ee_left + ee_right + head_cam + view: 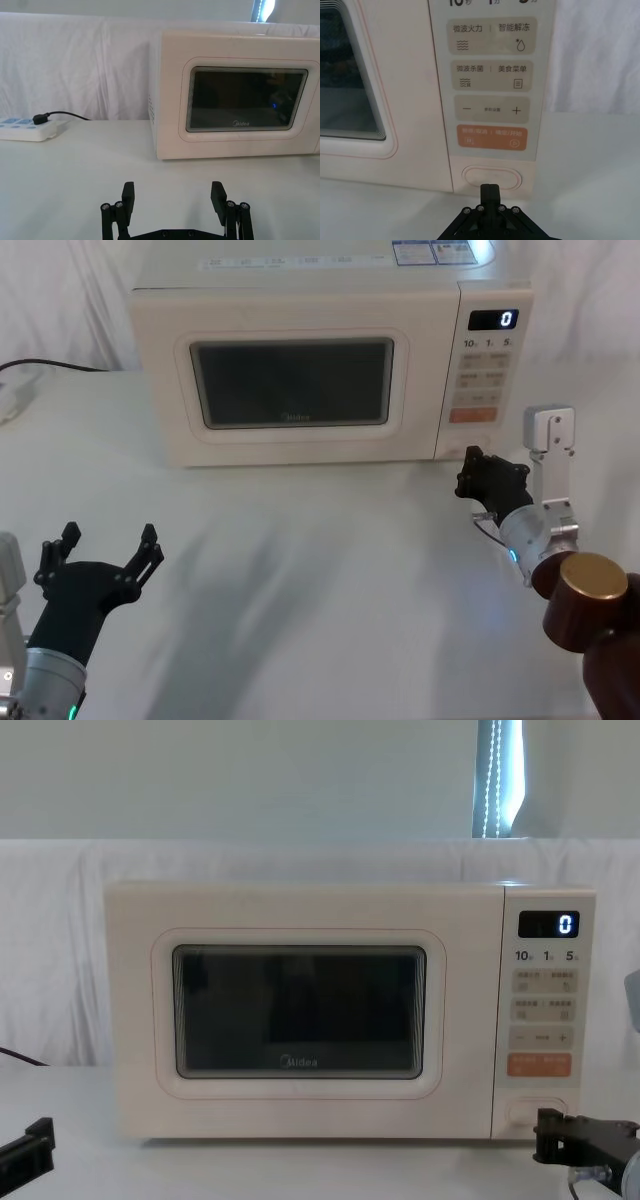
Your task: Press the button to open the microwave door with one hand; close the microwave door with the other hand.
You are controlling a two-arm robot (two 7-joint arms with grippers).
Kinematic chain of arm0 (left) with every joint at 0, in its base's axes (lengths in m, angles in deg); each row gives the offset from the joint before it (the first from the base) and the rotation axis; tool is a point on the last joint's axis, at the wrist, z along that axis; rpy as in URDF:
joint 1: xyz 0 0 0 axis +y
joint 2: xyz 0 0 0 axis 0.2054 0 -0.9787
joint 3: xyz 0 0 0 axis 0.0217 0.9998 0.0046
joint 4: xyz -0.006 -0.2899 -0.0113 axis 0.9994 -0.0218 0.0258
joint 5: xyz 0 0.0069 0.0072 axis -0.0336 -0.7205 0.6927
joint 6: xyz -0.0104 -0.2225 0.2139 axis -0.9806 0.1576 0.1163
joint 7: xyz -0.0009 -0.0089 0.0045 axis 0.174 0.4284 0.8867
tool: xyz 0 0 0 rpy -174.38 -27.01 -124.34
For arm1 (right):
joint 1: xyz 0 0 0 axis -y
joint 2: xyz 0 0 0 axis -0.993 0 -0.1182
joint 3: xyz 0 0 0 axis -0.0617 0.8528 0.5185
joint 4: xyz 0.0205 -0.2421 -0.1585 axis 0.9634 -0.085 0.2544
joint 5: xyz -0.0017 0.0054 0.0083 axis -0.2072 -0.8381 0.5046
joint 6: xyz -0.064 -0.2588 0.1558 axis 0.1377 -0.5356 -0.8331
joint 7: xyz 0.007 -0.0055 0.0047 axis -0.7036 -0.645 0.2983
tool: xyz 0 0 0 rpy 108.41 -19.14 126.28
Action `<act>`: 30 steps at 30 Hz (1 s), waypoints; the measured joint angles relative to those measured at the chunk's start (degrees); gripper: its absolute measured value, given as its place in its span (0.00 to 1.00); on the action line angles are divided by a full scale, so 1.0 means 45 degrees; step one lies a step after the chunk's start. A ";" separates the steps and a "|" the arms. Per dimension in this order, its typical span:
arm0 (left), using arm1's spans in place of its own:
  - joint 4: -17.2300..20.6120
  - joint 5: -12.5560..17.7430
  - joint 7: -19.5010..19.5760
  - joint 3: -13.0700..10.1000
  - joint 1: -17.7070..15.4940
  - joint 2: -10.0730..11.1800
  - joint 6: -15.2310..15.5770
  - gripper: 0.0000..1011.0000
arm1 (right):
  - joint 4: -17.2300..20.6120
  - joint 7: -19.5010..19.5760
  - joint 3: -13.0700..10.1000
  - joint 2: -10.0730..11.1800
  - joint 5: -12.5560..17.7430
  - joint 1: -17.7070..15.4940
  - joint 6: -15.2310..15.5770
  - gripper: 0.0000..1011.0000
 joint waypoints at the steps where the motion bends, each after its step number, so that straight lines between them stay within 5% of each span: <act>1: 0.0000 0.0001 0.0000 -0.0001 0.0000 0.0000 0.0000 0.99 | -0.0059 -0.0004 -0.0010 -0.0001 -0.0002 0.0045 -0.0031 0.00; 30: 0.0000 0.0001 0.0000 0.0000 0.0000 0.0000 0.0001 0.99 | -0.1432 -0.0248 -0.0272 0.0007 0.0021 0.0976 -0.0541 0.00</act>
